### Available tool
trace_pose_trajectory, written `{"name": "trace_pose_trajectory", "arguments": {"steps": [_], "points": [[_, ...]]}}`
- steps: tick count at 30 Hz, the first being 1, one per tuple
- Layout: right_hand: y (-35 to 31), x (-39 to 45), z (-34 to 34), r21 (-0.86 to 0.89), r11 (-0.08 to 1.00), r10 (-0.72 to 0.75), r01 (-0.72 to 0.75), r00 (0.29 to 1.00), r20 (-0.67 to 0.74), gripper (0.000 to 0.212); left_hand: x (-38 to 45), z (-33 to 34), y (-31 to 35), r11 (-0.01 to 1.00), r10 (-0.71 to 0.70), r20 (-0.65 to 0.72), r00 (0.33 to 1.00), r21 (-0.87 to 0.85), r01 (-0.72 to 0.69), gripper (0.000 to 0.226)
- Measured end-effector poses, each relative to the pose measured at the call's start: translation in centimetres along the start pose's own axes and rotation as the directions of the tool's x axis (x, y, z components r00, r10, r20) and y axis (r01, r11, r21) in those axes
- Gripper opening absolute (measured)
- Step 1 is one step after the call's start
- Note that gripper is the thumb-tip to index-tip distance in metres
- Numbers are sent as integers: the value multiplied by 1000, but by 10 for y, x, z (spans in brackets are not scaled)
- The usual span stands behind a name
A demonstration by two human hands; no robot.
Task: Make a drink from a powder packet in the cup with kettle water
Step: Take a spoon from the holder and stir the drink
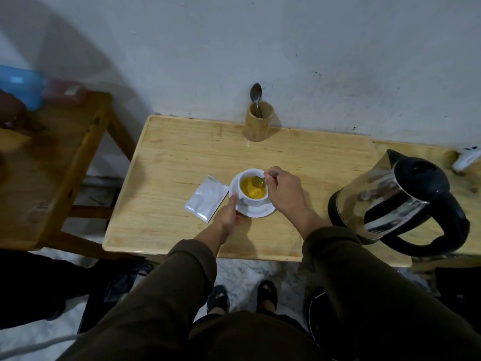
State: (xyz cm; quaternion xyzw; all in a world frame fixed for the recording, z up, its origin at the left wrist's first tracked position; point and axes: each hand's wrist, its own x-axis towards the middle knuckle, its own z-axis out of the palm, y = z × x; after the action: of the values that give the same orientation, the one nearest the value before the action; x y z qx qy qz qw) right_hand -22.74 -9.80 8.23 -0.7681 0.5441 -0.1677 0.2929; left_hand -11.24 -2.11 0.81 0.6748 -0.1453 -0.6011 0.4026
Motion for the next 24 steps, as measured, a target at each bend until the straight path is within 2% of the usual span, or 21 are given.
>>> {"name": "trace_pose_trajectory", "arguments": {"steps": [5, 10, 13, 18, 24], "points": [[-1, 2, 0, 2, 1000, -27, 27, 999, 42, 23, -1, 5, 0, 1000, 24, -41, 999, -8, -25, 60], [-2, 6, -2, 0, 999, -42, 42, 989, 145, 22, 1, 8, -4, 999, 36, -81, 996, -34, -39, 60], [-1, 9, -6, -68, 996, -42, 56, 980, 192, 25, 1, 11, -4, 996, 42, -89, 995, -71, -48, 57], [5, 13, -12, -147, 979, -113, 140, 978, 176, 24, 0, 12, -4, 992, 27, -115, 993, -116, -40, 58], [5, 13, -7, -95, 985, -126, 141, 981, 149, 24, -1, 13, -3, 989, 28, -101, 995, -139, -41, 60]]}}
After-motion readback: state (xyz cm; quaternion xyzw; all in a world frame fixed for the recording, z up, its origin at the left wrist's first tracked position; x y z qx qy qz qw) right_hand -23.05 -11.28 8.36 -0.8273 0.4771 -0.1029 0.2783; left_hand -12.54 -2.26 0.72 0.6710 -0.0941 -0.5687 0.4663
